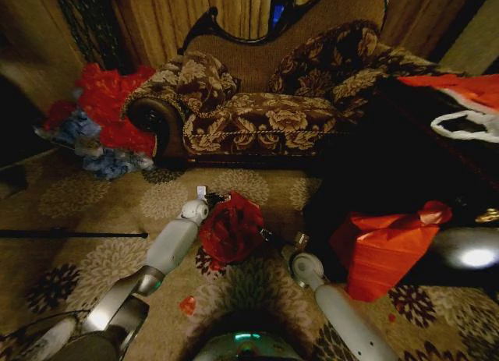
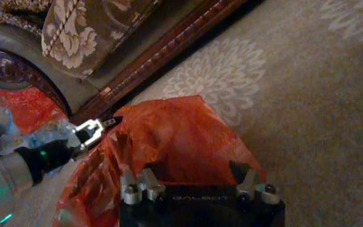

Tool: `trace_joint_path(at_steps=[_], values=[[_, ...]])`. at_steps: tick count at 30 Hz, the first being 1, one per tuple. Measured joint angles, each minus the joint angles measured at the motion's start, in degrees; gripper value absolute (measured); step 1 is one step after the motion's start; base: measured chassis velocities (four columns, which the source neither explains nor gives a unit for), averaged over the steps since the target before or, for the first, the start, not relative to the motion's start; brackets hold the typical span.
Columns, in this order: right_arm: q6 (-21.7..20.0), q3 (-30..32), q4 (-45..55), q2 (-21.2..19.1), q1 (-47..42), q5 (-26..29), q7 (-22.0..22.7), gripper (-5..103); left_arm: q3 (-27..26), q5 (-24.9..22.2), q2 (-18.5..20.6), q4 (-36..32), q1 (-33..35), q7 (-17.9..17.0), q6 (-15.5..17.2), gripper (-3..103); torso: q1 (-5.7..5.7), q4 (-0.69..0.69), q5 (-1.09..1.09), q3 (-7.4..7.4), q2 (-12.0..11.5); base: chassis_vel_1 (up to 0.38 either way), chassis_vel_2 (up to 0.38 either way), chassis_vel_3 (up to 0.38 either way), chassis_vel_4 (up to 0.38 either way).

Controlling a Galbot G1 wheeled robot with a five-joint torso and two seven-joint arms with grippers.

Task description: Place a garbage bag over the trash bin.

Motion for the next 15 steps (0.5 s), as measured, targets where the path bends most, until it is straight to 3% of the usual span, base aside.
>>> trace_joint_path(at_steps=[3,6,15], values=[[0.16,0.18,0.43,-0.14,-0.58,-0.04,0.04,87,-0.47,-1.88,-0.39,2.05,-0.76,-0.19,1.41,100,0.0,-0.01,0.0,0.0,0.0,0.0,0.0,0.0,0.0],[0.21,0.25,0.53,-0.15,-0.97,-0.17,0.04,97,-0.56,-2.35,-0.3,2.34,-0.78,-0.31,1.54,100,0.0,0.01,0.0,0.0,0.0,0.0,0.0,0.0,0.0],[0.31,0.29,0.64,0.12,-1.36,-0.33,0.11,100,-1.14,-5.29,0.45,2.77,-0.63,-1.2,3.45,100,0.0,0.01,0.01,0.0,0.0,0.0,0.0,0.0,0.0]])
